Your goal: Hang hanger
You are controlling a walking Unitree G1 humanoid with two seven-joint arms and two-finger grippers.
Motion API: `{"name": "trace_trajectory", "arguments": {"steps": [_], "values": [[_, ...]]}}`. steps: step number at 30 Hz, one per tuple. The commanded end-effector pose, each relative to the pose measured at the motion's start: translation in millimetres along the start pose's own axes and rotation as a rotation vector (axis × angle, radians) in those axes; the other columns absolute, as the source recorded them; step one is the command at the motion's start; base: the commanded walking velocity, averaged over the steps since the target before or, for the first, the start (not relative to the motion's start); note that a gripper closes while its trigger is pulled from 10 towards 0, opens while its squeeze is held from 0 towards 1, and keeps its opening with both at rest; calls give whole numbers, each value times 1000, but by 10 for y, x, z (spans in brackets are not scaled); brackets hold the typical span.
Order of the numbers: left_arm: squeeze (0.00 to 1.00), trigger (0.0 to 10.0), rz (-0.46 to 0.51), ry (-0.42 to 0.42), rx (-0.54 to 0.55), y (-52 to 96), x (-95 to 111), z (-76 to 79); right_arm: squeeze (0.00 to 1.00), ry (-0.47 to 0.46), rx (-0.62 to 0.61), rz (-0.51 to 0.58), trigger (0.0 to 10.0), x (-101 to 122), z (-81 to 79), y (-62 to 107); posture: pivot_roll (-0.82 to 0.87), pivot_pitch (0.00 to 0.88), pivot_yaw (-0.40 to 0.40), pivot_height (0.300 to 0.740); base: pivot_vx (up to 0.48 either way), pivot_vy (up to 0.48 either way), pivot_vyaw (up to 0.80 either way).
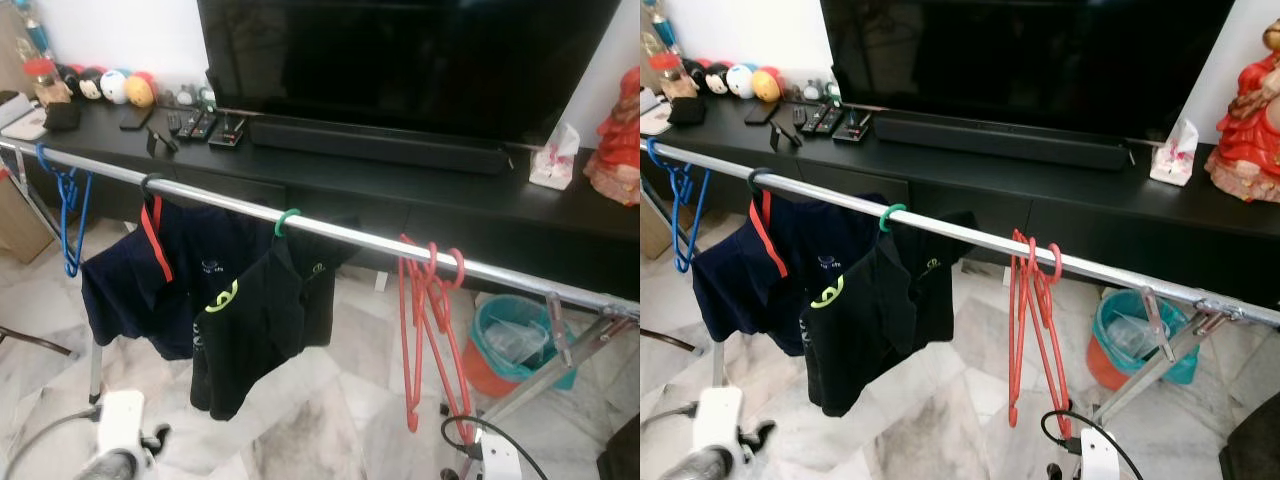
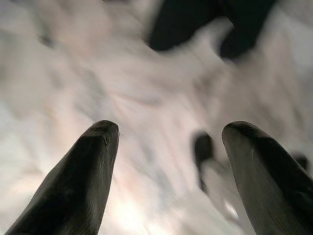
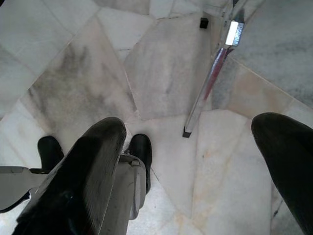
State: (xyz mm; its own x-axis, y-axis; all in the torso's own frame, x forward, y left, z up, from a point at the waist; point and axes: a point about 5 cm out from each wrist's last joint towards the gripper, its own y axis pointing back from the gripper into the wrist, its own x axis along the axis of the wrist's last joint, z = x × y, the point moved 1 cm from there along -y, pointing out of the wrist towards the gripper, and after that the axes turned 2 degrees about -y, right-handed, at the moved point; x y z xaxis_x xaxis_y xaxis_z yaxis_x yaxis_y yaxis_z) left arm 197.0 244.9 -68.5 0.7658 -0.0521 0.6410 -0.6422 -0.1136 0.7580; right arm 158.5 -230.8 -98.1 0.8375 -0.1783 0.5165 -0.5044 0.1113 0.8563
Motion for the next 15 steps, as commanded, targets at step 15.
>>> {"name": "trace_trajectory", "arguments": {"steps": [15], "values": [[0,10000,-108,-90,-69,-70,-149,356,0,-75,-2,7,10000,-63,-60,3,-66,0,4,740,0,0,0]]}}
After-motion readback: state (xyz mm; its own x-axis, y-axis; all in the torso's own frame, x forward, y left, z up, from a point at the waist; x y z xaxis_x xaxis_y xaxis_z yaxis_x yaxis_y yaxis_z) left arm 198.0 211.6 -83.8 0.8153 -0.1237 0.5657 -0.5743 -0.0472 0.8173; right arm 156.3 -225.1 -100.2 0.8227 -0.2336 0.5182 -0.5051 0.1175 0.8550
